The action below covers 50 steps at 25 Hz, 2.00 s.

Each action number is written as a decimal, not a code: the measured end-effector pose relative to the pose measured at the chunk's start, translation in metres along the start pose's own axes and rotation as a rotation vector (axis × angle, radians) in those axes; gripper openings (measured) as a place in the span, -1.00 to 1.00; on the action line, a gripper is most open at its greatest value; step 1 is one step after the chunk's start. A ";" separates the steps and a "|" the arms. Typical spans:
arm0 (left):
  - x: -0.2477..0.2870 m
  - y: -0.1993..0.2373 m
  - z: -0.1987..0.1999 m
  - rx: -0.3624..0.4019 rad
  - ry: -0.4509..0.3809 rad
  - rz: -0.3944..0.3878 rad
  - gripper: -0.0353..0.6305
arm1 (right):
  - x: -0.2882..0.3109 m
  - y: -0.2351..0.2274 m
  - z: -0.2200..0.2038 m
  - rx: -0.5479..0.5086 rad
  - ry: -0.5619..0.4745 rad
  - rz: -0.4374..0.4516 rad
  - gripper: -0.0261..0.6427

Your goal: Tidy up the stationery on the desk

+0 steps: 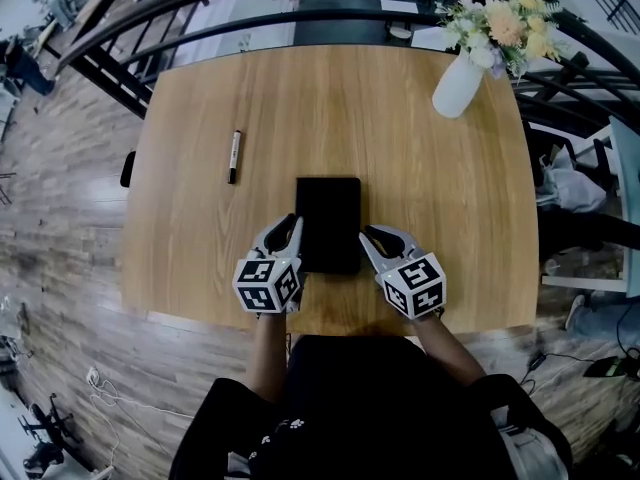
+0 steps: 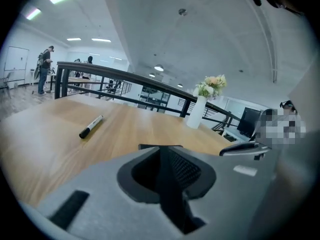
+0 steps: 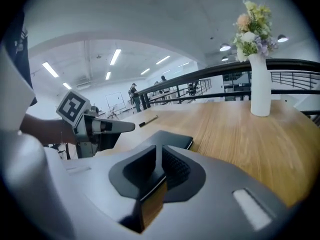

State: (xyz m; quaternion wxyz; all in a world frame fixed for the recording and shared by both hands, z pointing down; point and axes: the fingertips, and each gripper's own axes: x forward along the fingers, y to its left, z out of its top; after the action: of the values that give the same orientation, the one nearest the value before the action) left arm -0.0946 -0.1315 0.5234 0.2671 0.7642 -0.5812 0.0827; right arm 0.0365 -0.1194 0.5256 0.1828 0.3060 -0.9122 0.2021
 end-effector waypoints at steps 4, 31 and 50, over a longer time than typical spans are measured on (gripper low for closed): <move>-0.020 -0.015 0.017 0.049 -0.071 -0.009 -0.91 | -0.018 0.001 0.027 -0.013 -0.118 -0.010 -0.90; -0.100 -0.106 0.039 0.192 -0.219 -0.041 -0.91 | -0.113 0.015 0.059 -0.017 -0.335 -0.003 -0.90; -0.109 -0.043 0.079 0.242 -0.214 -0.166 -0.91 | -0.070 0.048 0.086 0.066 -0.393 -0.107 -0.90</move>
State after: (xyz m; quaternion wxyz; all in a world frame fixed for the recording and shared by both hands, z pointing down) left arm -0.1026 -0.0721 0.3954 0.1159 0.8405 -0.5272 0.0479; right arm 0.0402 -0.0915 0.4083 0.0016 0.3936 -0.9056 0.1582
